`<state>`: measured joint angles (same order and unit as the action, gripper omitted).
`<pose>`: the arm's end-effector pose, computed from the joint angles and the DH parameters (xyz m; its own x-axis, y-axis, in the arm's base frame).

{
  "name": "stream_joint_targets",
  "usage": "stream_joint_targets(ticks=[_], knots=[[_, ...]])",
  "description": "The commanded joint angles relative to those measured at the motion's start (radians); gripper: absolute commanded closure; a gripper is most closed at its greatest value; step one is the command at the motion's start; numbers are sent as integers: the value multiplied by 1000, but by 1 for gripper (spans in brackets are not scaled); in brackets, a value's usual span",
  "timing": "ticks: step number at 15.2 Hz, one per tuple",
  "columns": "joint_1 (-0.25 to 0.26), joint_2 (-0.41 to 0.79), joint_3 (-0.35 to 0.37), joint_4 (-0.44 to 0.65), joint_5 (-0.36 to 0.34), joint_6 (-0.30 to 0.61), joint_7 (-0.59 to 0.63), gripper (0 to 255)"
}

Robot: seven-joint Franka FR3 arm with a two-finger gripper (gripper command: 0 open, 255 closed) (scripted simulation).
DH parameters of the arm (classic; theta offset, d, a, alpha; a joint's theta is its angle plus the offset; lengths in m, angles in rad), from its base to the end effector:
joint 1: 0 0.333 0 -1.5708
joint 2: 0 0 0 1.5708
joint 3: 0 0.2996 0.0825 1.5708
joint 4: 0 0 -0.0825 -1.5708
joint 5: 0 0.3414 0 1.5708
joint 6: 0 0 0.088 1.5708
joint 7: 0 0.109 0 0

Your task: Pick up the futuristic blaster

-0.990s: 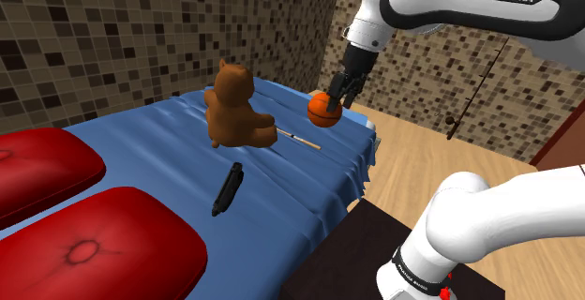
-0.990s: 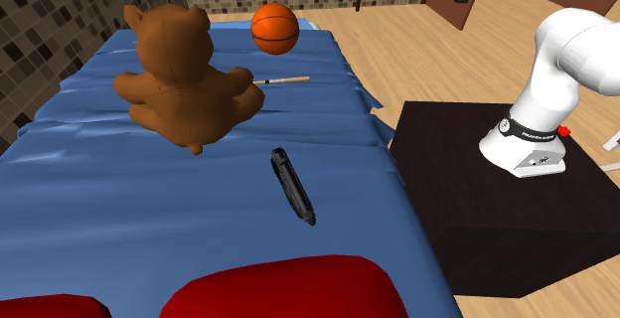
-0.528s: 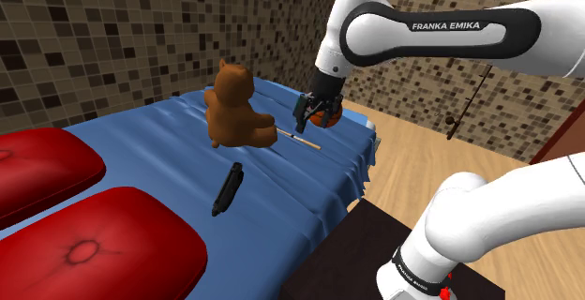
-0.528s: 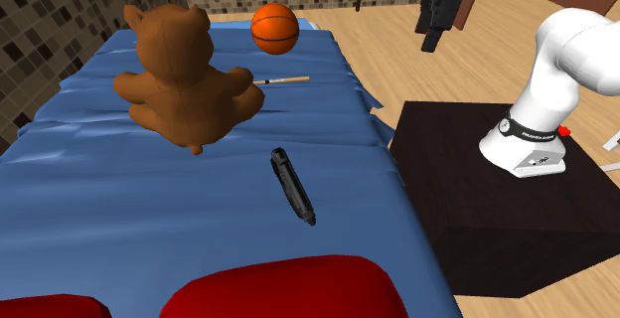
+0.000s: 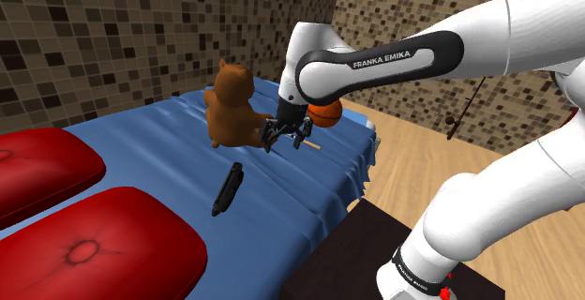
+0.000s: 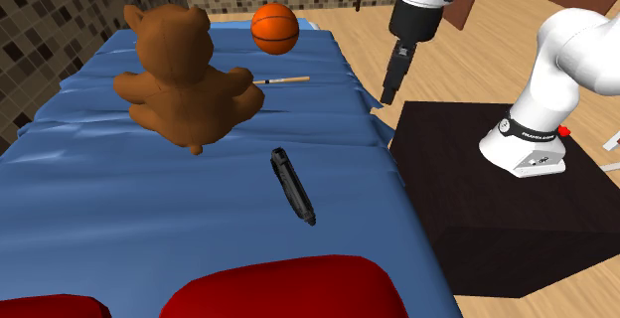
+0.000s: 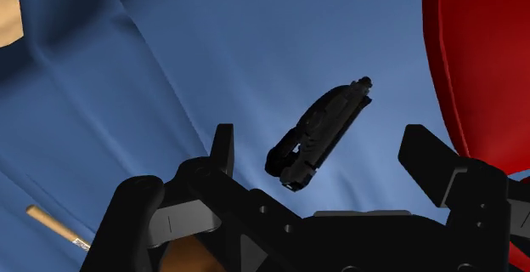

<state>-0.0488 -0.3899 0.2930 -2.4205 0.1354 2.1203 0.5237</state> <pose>0.3900 0.1091 0.4561 0.9327 -0.3554 0.0619 -0.3529 -0.9344 -0.0480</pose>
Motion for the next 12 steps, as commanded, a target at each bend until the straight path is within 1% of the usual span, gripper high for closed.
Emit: stream_joint_targets(ticks=[1,4,7,10,12], knots=[[-15,69,38,9,-18,61,90,0],[-39,189,87,47,-69,136,229,0],[-56,318,121,100,-147,197,380,0],[-58,452,132,167,-244,241,538,0],[-45,541,122,219,-308,259,639,0]])
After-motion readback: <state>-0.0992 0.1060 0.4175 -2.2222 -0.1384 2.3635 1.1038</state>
